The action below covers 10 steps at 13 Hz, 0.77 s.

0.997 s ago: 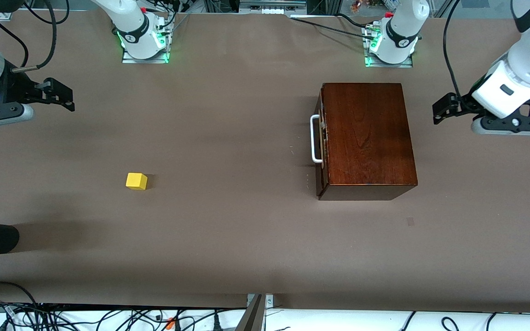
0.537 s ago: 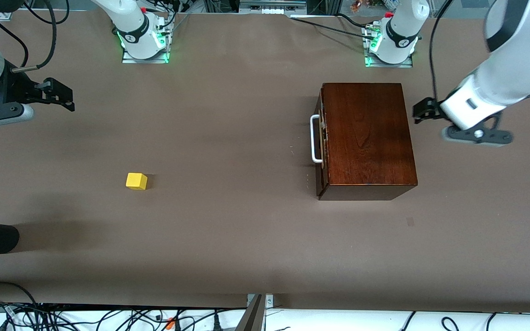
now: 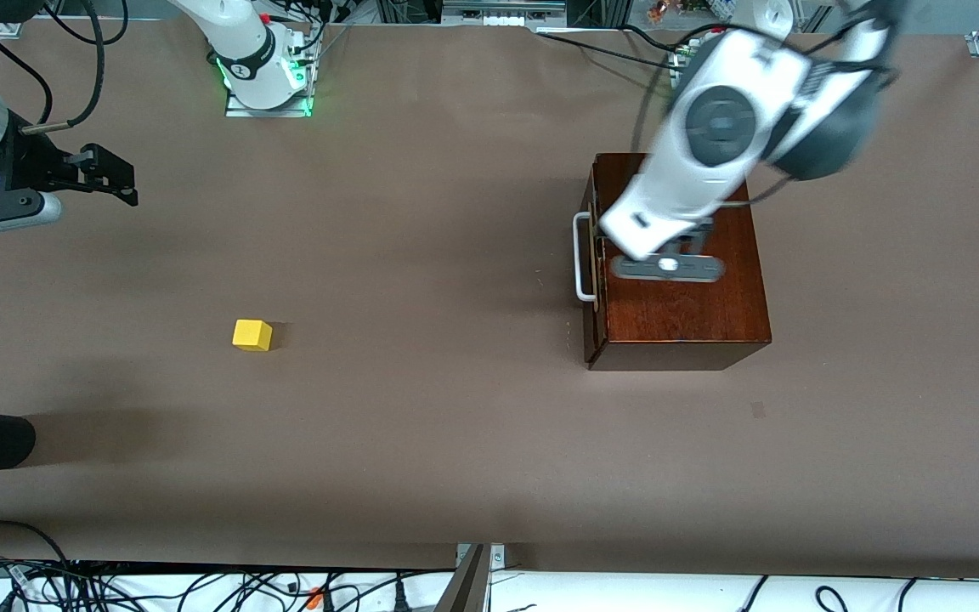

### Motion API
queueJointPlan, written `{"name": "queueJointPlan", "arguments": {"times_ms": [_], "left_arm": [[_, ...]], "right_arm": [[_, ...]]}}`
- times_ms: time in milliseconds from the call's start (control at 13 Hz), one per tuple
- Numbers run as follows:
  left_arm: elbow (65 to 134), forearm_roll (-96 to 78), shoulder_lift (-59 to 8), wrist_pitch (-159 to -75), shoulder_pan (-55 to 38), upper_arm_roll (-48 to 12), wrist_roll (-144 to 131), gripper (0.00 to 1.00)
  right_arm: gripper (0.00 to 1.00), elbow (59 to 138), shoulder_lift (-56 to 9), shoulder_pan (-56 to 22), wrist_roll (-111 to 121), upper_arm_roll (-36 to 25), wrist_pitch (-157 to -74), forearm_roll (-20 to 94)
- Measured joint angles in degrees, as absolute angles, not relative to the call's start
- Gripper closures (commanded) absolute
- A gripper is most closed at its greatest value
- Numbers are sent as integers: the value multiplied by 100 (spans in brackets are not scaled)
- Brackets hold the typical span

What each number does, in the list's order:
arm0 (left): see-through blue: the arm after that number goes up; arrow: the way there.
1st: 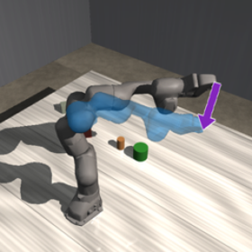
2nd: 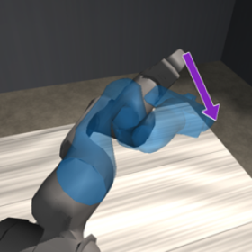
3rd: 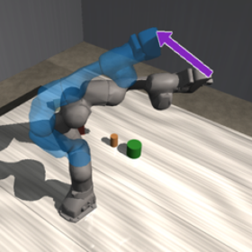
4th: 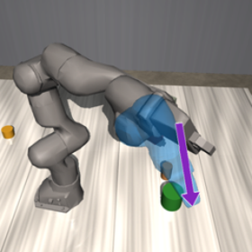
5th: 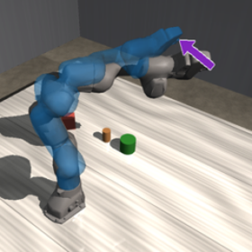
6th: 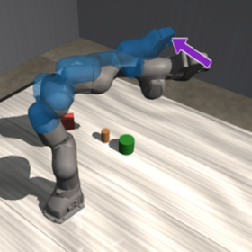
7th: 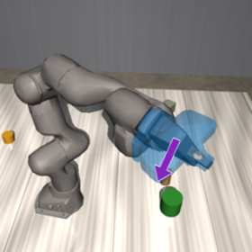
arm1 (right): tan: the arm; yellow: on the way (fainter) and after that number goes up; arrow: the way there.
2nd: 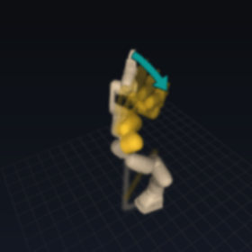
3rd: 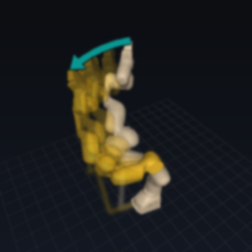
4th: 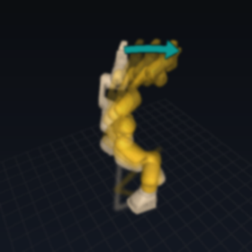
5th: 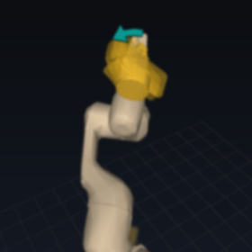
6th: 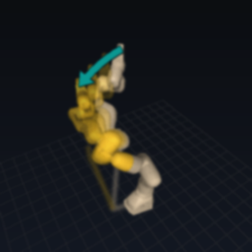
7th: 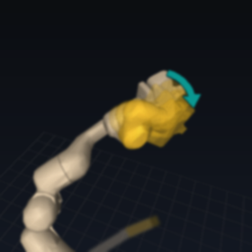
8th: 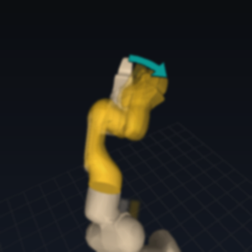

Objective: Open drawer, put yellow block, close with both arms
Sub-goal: 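Move the left gripper to the metal drawer handle of the wooden box, then grasp the drawer handle with the left gripper and pull the drawer open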

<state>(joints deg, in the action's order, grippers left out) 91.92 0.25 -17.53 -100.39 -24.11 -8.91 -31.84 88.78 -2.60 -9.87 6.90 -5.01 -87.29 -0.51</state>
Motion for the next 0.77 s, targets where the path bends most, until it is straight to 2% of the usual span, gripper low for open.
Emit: {"name": "queueJointPlan", "arguments": {"times_ms": [460, 767], "left_arm": [[9159, 1578, -2673, -10913, -3514, -892, -4548, 0], [9151, 1781, -3138, -11205, -3659, -811, -4863, 0]], "right_arm": [[0, 8877, -261, -987, 690, -501, -8729, -51], [0, 8876, -262, -987, 690, -501, -8729, -51]]}}
